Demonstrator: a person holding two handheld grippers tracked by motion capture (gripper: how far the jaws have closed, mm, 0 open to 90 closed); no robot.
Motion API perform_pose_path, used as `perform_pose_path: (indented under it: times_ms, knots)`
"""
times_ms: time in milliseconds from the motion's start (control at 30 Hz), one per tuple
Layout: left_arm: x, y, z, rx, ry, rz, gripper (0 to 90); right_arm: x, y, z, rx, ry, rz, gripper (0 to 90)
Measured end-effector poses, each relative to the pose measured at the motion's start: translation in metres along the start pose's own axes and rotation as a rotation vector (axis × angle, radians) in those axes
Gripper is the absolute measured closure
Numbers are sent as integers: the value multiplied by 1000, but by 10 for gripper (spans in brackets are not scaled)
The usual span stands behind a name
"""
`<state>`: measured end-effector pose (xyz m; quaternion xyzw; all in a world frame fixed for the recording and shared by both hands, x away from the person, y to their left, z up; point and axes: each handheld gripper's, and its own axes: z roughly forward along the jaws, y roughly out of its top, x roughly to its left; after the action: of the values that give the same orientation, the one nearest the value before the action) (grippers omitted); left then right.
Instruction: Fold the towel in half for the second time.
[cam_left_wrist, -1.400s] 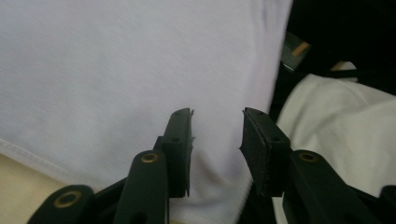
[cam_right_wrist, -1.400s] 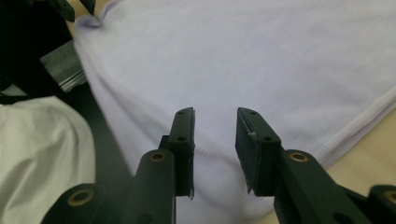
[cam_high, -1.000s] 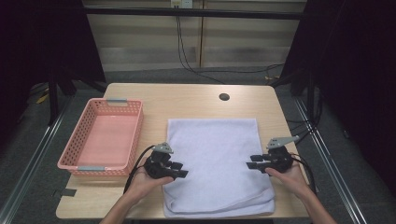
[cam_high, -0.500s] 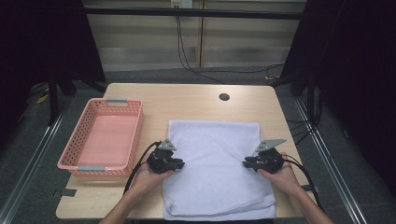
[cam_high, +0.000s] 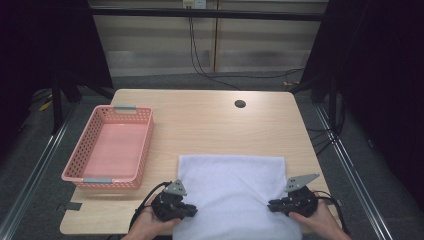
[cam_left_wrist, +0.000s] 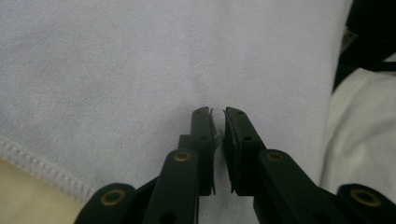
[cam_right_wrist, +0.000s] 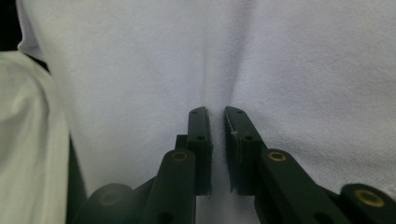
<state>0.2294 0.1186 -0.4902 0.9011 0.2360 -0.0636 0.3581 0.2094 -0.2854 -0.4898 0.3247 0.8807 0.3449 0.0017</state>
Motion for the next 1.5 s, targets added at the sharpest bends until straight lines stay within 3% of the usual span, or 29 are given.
perform_pose_path:
  times_ms: [33, 67, 100, 133, 200, 233, 267, 300, 333, 367, 400, 467, 567, 600, 633, 667, 733, 833, 900, 933, 967, 1000, 1033, 1067, 1133, 1167, 1200, 1333, 1500]
  knots:
    - [-1, -1, 0, -5, -29, 6, 793, 5, -2, -2, 7, 7, -1, 801]
    - [-1, 0, -2, -4, -15, 22, 744, 8, -3, -4, 9, 7, -1, 723]
    - [3, 3, -4, -2, -2, 40, 744, 8, -3, -4, 9, 7, -1, 723]
    - [16, 13, -6, -64, 30, -7, 648, 2, -1, -8, -32, -24, 3, 660]
    - [25, 19, -8, -82, 34, -14, 648, -5, 2, -11, -64, -48, 10, 655]
    - [34, 26, -8, -105, 57, -31, 644, -12, 6, -14, -105, -80, 21, 649]
    - [43, 33, -9, -116, 83, -41, 621, -32, 15, -21, -138, -161, 29, 629]
    - [51, 40, -9, -127, 92, -50, 613, -43, 20, -23, -151, -183, 37, 619]
    - [58, 47, -9, -136, 116, -51, 613, -43, 20, -23, -151, -183, 37, 619]
    - [65, 53, -9, -148, 130, -55, 603, -54, 25, -25, -168, -205, 49, 602]
    - [74, 57, -8, -156, 133, -69, 583, -76, 33, -25, -185, -231, 66, 569]
    - [98, 64, -3, -164, 169, -113, 556, -94, 40, -21, -177, -250, 82, 544]
    - [110, 66, 0, -181, 190, -130, 529, -109, 43, -14, -158, -236, 102, 512]
    - [118, 66, 0, -187, 174, -162, 507, -113, 44, -10, -147, -233, 110, 503]
    - [122, 66, 1, -172, 195, -174, 482, -118, 45, -6, -142, -235, 110, 490]
    - [125, 66, 3, -173, 234, -177, 470, -120, 46, -3, -135, -220, 112, 480]
    - [130, 66, 5, -160, 246, -188, 439, -125, 45, 2, -129, -202, 128, 475]
    - [131, 63, 10, -121, 222, -206, 428, -127, 42, 4, -118, -180, 140, 493]
    - [130, 61, 11, -122, 236, -183, 454, -127, 40, 4, -109, -163, 151, 529]
    - [130, 61, 9, -117, 206, -188, 492, -128, 38, 3, -108, -159, 154, 544]
    - [130, 60, 9, -109, 203, -185, 577, -129, 36, 3, -113, -146, 154, 610]
    - [128, 58, 8, -95, 173, -164, 744, -128, 35, 2, -106, -120, 163, 708]
    - [128, 58, 8, -95, 173, -164, 792, -128, 35, 2, -106, -120, 163, 708]
    - [127, 57, 7, -105, 160, -162, 821, -128, 35, 1, -109, -83, 156, 812]
    - [127, 57, 6, -108, 159, -165, 830, -127, 35, 0, -116, -95, 155, 831]
    - [126, 60, 1, -143, 162, -172, 837, -127, 37, -6, -144, -102, 161, 847]
    - [126, 60, 1, -143, 162, -172, 838, -127, 37, -6, -144, -102, 161, 847]
    - [124, 80, -15, -236, 186, -157, 840, -130, 46, -22, -223, -130, 160, 849]
    - [130, 107, -32, -277, 221, -119, 839, -138, 68, -43, -285, -166, 138, 847]
